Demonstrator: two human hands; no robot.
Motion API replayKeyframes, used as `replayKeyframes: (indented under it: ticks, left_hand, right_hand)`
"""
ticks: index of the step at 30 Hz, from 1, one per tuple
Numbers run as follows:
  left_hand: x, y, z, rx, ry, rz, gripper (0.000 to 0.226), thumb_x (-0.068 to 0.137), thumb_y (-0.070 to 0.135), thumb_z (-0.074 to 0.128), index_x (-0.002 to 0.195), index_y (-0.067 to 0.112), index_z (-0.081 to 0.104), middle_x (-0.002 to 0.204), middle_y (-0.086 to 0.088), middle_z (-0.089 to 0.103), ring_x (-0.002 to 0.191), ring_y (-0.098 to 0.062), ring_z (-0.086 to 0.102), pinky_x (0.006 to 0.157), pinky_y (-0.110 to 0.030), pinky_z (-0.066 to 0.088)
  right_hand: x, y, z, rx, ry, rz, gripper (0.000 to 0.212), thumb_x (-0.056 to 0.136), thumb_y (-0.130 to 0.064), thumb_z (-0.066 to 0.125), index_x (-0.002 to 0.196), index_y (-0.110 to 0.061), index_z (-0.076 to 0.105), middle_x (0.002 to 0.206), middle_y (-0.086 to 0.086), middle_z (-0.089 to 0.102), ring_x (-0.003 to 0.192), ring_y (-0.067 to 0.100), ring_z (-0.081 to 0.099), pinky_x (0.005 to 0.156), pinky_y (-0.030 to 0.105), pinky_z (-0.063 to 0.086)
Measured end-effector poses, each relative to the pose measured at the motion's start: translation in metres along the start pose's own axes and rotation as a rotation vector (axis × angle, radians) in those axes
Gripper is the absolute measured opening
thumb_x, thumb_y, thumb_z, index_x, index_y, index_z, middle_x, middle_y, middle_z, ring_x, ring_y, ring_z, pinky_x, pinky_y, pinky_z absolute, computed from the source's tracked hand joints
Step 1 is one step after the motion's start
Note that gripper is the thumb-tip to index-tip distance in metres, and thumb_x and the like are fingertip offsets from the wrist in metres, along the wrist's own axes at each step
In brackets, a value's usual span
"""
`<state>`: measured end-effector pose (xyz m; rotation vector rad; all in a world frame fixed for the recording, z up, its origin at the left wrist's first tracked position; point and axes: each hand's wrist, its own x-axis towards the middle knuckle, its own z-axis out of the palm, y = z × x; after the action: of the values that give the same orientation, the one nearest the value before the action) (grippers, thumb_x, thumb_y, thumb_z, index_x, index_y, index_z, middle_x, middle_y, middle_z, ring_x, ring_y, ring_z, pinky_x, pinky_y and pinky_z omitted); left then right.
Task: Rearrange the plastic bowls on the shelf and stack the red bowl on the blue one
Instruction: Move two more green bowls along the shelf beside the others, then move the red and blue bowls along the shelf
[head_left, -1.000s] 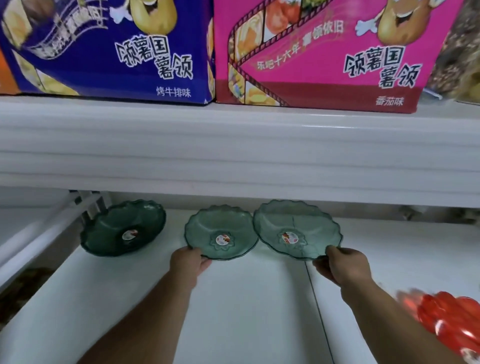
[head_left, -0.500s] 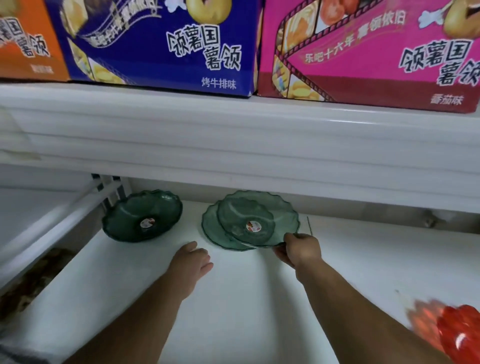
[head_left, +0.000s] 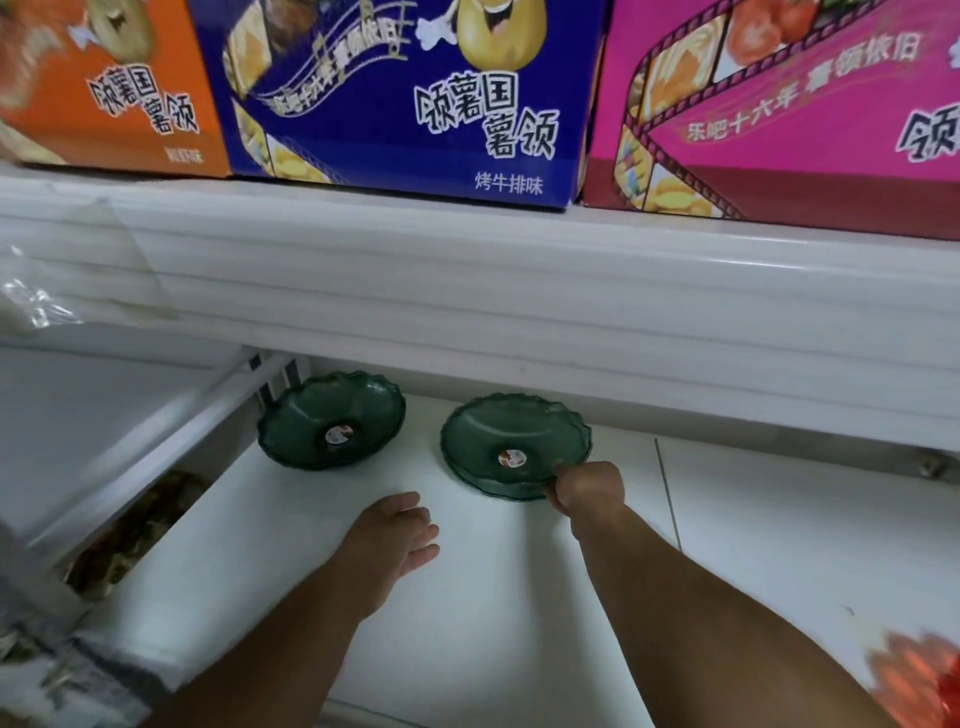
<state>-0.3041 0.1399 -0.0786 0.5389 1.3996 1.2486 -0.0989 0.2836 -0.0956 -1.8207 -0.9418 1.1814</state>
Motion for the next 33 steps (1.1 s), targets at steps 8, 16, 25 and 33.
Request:
replayKeyframes:
  ticks: [8, 16, 25, 33]
  left_hand:
    - [-0.012, -0.004, 0.030, 0.315, -0.033, 0.006, 0.045, 0.091, 0.005, 0.059, 0.135, 0.012, 0.053, 0.116, -0.011, 0.063, 0.099, -0.020, 0.064, 0.087, -0.034, 0.057]
    - [-0.059, -0.015, 0.089, 0.972, -0.097, 0.202, 0.054, 0.096, 0.030, 0.054, 0.147, 0.019, 0.040, 0.154, -0.002, 0.041, 0.135, -0.018, 0.045, 0.103, -0.025, 0.038]
    - [-0.126, -0.029, 0.187, 1.689, -0.004, 0.356, 0.064, 0.096, 0.049, 0.040, 0.153, 0.022, 0.026, 0.161, -0.006, 0.029, 0.144, -0.031, 0.033, 0.113, -0.047, 0.031]
    - [-0.166, -0.054, 0.247, 1.724, -0.094, 0.395, 0.067, 0.097, 0.050, 0.037, 0.156, 0.024, 0.019, 0.165, -0.005, 0.018, 0.148, -0.030, 0.024, 0.116, -0.044, 0.026]
  right_hand:
    - [-0.024, -0.003, -0.042, -0.457, -0.159, -0.096, 0.029, 0.095, -0.018, 0.052, 0.068, -0.009, 0.052, 0.080, 0.008, 0.061, 0.064, 0.023, 0.055, 0.051, 0.017, 0.044]
    - [-0.059, 0.003, -0.109, -0.791, -0.366, -0.297, 0.018, 0.096, -0.033, 0.051, 0.086, -0.020, 0.057, 0.092, -0.002, 0.057, 0.101, 0.027, 0.054, 0.080, 0.023, 0.035]
    - [-0.103, 0.033, -0.226, -1.333, -0.371, -0.758, 0.070, 0.099, -0.053, 0.029, 0.157, -0.015, 0.022, 0.167, 0.009, 0.019, 0.155, 0.031, 0.006, 0.124, 0.050, 0.011]
    - [-0.137, 0.064, -0.305, -1.343, -0.283, -0.707, 0.072, 0.101, -0.054, 0.026, 0.160, -0.015, 0.012, 0.169, 0.010, 0.006, 0.155, 0.031, -0.003, 0.123, 0.051, 0.001]
